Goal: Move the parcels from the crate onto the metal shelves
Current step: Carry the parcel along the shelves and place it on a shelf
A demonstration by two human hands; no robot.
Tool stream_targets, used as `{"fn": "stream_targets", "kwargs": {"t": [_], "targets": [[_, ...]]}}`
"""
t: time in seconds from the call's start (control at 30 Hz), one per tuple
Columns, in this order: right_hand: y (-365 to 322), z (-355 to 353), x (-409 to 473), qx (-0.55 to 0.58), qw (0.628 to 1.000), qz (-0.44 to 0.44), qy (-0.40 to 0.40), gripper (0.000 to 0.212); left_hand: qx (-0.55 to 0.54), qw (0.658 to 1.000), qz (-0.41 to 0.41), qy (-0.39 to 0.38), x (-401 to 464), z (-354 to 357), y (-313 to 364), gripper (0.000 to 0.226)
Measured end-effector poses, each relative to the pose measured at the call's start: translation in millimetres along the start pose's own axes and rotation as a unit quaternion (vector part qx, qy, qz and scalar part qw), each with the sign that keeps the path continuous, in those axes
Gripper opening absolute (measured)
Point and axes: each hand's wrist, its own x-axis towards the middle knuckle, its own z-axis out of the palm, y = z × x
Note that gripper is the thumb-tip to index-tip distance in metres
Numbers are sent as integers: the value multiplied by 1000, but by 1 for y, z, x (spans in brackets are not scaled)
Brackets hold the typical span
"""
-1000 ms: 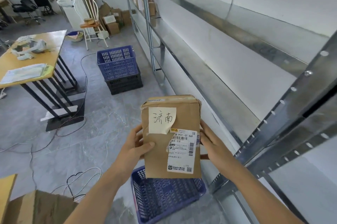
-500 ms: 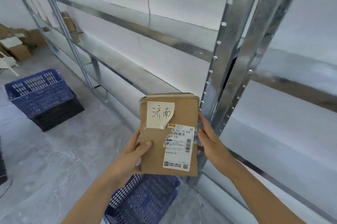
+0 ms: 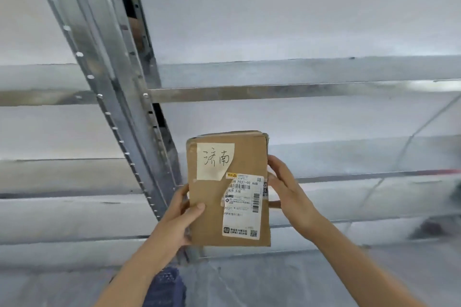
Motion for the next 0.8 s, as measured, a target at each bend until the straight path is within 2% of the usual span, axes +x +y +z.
{"fn": "stream_targets", "kwargs": {"t": [0.2,0.47,0.7,0.8], "targets": [[5,-110,-54,38,990,-29,132,49,74,994,6,-81,36,111,1,47],[22,-288,-145,27,971,-24,235,74,114,977,19,-177,46,291,-37,42],[48,-460,-239,25,964,-11,265,51,125,970,4,-206,23,482,-79,47],[48,-524,-276,33,957,-19,286,47,129,965,12,-228,17,556,-85,44]]}}
